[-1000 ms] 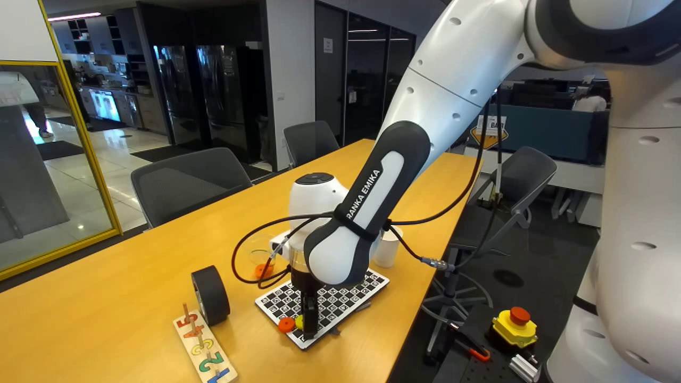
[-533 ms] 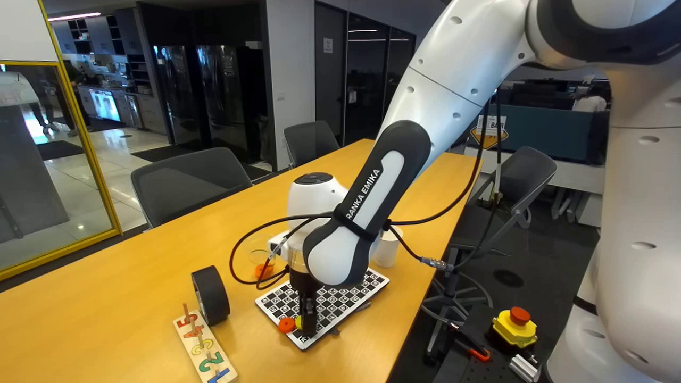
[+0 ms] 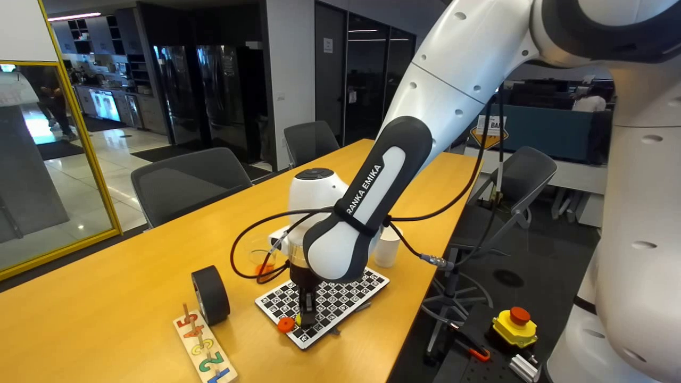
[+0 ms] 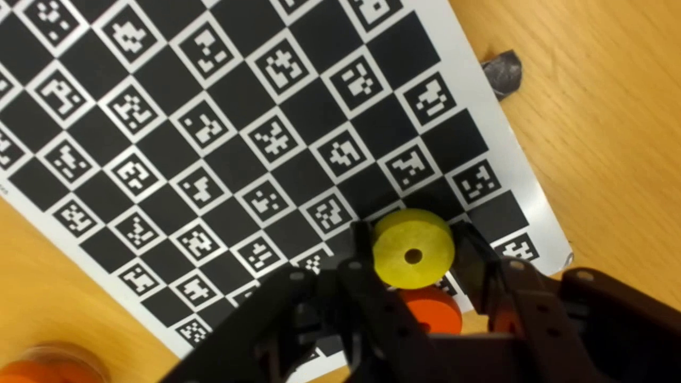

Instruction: Put two orange rings in the white cup and the rest in the clear cup

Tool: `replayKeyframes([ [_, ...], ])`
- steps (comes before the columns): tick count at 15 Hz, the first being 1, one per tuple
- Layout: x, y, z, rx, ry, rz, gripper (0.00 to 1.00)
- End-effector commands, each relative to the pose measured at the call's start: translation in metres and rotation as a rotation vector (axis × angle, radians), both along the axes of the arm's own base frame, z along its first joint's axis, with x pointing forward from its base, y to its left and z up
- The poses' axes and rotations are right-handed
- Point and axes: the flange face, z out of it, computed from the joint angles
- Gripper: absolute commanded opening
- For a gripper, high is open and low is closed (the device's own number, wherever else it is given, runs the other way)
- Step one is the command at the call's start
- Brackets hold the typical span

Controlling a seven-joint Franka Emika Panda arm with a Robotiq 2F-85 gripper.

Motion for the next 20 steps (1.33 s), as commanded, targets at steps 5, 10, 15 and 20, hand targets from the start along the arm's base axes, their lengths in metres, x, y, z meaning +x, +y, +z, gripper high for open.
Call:
replayKeyframes([
  [5,0.007,-0.06,0.056,-0.009,-0.05,-0.184,0.21],
  [10,0.015,-0.124,0.099,-0.024,-0.1,-0.362,0.21],
  [15,0.019,-0.194,0.115,-0.025,-0.113,-0.567,0.21],
  [20,0.015,-0.245,0.115,-0.025,-0.111,-0.717,0.21],
])
